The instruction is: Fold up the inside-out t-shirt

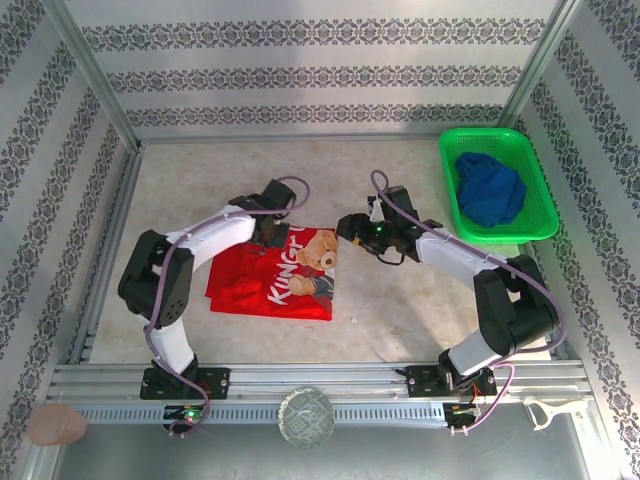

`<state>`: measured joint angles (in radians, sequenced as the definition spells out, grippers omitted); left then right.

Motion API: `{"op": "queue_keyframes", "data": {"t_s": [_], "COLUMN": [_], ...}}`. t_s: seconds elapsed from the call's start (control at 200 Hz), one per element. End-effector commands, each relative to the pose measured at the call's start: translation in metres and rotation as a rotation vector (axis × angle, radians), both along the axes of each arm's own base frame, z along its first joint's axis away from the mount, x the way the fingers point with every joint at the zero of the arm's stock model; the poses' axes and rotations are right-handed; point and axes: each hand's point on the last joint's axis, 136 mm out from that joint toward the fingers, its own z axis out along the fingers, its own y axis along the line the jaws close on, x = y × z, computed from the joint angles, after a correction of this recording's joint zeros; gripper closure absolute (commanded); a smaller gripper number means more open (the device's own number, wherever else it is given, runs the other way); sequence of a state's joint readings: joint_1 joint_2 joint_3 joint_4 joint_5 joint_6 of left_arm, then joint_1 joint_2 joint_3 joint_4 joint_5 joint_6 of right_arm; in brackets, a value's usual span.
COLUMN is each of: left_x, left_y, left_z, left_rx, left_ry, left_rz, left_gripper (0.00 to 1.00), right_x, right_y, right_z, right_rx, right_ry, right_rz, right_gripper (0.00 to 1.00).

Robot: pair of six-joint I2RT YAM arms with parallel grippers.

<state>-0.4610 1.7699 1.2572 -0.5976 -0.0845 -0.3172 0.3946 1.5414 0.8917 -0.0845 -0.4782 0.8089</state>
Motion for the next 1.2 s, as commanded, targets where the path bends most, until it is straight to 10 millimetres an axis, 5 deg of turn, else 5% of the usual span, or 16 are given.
{"op": "queue_keyframes", "data": {"t_s": [0.0, 0.17, 0.245, 0.315, 0.455, 0.63, 0.824, 1.079, 1.124, 1.194], "left_x": [0.015, 0.021, 0.023, 0.023, 0.017, -0.009, -0.018, 0.002, 0.006, 0.011], "left_y": [0.028, 0.083, 0.100, 0.110, 0.072, 0.000, -0.029, -0.044, -0.045, -0.043], "left_z": [0.038, 0.039, 0.037, 0.041, 0.065, 0.043, 0.009, -0.011, -0.014, -0.015], "left_rx": [-0.112, -0.277, -0.373, -0.442, -0.468, -0.381, -0.272, -0.221, -0.212, -0.190], "left_ry": [-0.102, -0.121, -0.121, -0.134, -0.153, -0.082, -0.060, -0.045, -0.045, -0.055], "left_rz": [0.083, 0.264, 0.338, 0.389, 0.264, 0.115, 0.115, 0.101, 0.100, 0.103], "left_gripper": [1.00, 1.00, 0.66, 0.57, 0.44, 0.34, 0.33, 0.39, 0.48, 0.75], "right_x": [0.000, 0.007, 0.010, 0.013, 0.020, 0.030, 0.041, 0.043, 0.043, 0.042], "right_y": [-0.006, -0.002, 0.001, 0.004, 0.013, 0.023, 0.028, 0.032, 0.033, 0.033], "right_z": [0.003, -0.008, -0.017, -0.028, -0.039, -0.043, -0.047, -0.051, -0.049, -0.046], "right_rx": [-0.028, -0.063, -0.093, -0.122, -0.137, -0.139, -0.146, -0.152, -0.151, -0.149], "right_ry": [-0.014, 0.001, 0.017, 0.040, 0.059, 0.065, 0.074, 0.082, 0.078, 0.075], "right_rz": [-0.001, 0.012, 0.029, 0.051, 0.078, 0.089, 0.081, 0.076, 0.074, 0.074], "right_gripper": [0.38, 0.38, 0.38, 0.38, 0.38, 0.37, 0.36, 0.37, 0.36, 0.36]}}
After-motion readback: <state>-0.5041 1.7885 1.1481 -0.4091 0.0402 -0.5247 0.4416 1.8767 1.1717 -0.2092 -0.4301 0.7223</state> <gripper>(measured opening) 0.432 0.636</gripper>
